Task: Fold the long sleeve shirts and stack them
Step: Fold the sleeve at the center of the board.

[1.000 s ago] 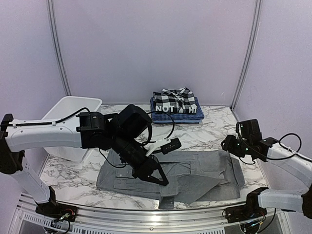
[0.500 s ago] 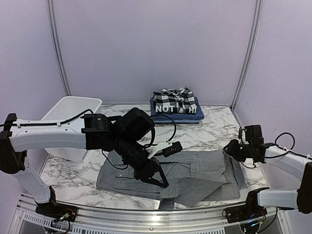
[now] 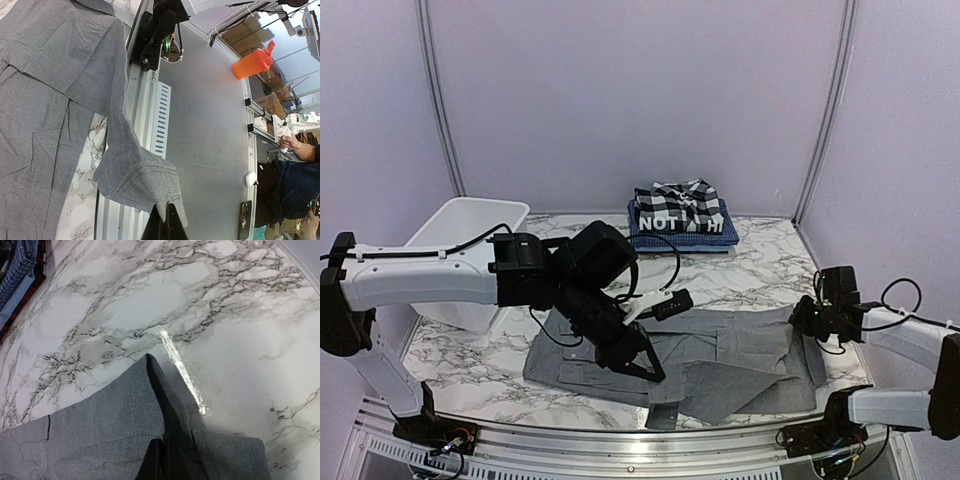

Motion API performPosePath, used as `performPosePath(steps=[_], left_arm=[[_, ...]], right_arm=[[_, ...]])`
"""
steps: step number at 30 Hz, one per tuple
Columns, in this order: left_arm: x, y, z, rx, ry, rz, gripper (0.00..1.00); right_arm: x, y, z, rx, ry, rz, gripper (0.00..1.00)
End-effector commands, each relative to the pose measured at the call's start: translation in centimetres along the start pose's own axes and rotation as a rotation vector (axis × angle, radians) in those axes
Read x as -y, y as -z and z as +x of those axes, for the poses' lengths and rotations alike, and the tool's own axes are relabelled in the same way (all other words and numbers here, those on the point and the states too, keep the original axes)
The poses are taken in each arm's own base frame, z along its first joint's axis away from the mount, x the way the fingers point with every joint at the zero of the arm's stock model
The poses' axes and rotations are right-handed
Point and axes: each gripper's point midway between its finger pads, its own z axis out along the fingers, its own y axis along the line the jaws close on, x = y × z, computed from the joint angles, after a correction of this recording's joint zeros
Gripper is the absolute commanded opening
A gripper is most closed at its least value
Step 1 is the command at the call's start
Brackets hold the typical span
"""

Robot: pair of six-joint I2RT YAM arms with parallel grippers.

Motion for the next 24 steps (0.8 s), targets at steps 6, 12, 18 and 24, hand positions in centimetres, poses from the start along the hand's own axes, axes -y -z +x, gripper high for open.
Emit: performPosePath(steps=[6,12,18,24], left_arm=[[-1.5,1.6,-0.5,0.027,0.022,-0.040,0.00],[-0.5,2.3,-1.3,0.049,0.002,-0.015,0.00],[0.8,2.6,-2.3,0.059,-0.039,0.047,0.00],[0.9,4.8,-5.4,0.146,-0.056,0.022,0.00]], right_arm=[[2.0,-0.9,1.7,-0.067,-0.028,0.083,0.10],[0.1,2.7,-1.5,0.022,0.028,0.039,0.34],[-4.5,6.3,-4.2,0.090,0.110,-0.125,0.35],[-10.1,4.4,-1.6,-0.019,0.246,-0.298,0.30]])
